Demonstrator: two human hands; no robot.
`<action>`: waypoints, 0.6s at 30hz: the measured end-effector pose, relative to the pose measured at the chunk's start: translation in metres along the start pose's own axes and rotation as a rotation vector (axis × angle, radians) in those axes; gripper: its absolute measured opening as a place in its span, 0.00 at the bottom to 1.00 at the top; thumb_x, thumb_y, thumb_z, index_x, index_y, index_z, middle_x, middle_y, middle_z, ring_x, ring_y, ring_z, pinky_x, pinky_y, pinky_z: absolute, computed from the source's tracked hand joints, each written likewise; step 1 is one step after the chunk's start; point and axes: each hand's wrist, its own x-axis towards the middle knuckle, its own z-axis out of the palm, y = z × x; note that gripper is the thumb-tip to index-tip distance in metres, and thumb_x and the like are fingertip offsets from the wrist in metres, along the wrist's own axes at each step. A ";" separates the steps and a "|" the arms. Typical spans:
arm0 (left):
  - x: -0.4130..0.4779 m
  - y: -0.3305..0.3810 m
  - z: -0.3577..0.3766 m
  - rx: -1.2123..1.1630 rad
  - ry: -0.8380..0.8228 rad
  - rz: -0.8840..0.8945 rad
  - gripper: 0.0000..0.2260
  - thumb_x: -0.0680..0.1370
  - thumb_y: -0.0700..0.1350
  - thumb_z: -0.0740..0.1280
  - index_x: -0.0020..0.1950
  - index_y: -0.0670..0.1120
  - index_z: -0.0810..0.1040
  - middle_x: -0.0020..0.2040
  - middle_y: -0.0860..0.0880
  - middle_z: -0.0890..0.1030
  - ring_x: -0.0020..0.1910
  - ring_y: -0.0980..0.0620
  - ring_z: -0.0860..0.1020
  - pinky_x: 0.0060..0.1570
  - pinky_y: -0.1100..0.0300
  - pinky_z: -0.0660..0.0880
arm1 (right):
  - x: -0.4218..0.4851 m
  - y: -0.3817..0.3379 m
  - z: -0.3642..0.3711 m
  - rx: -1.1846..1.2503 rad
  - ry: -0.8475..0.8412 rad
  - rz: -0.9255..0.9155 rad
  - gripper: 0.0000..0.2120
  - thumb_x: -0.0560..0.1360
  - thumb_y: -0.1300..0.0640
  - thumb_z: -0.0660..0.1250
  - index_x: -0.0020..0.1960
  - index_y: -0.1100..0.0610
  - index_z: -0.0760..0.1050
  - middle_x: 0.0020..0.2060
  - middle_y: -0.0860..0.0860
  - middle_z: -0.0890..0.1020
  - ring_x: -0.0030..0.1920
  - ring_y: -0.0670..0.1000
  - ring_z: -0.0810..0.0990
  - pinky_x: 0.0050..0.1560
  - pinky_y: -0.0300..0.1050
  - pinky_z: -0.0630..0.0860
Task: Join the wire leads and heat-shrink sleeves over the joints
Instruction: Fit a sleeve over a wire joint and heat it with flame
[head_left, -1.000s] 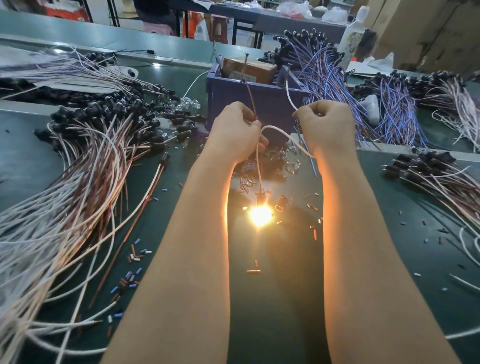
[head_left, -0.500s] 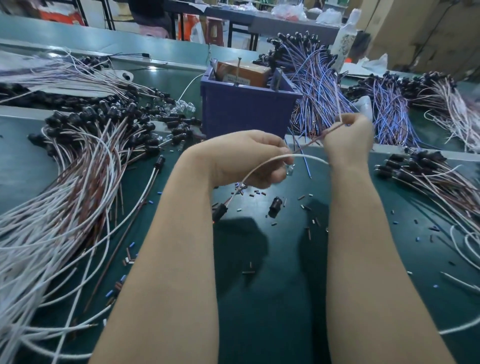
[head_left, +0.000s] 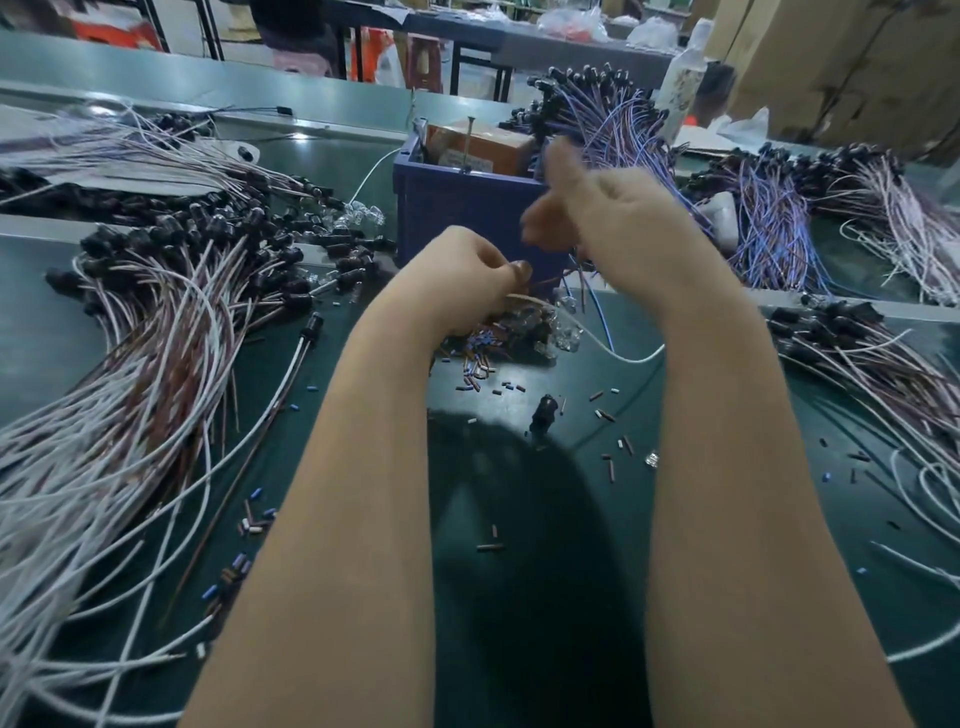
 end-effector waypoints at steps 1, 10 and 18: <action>0.000 -0.001 0.000 0.004 0.017 0.003 0.13 0.79 0.46 0.64 0.43 0.39 0.81 0.31 0.46 0.75 0.25 0.52 0.65 0.27 0.63 0.63 | -0.001 0.001 -0.002 -0.103 -0.137 0.031 0.21 0.80 0.42 0.56 0.46 0.55 0.81 0.43 0.50 0.84 0.45 0.48 0.82 0.52 0.48 0.76; 0.003 0.001 0.001 0.149 0.233 -0.034 0.07 0.76 0.44 0.64 0.49 0.44 0.80 0.49 0.45 0.82 0.49 0.47 0.78 0.51 0.56 0.75 | 0.001 0.010 0.016 -0.316 -0.407 0.070 0.13 0.81 0.56 0.58 0.50 0.59 0.80 0.37 0.50 0.84 0.42 0.51 0.82 0.51 0.48 0.78; 0.002 0.017 0.002 -0.241 0.199 -0.027 0.20 0.83 0.51 0.54 0.46 0.41 0.81 0.37 0.48 0.79 0.24 0.61 0.72 0.28 0.68 0.68 | 0.006 0.011 0.008 -0.080 0.061 -0.030 0.10 0.80 0.57 0.58 0.45 0.50 0.76 0.32 0.47 0.74 0.33 0.46 0.72 0.33 0.40 0.66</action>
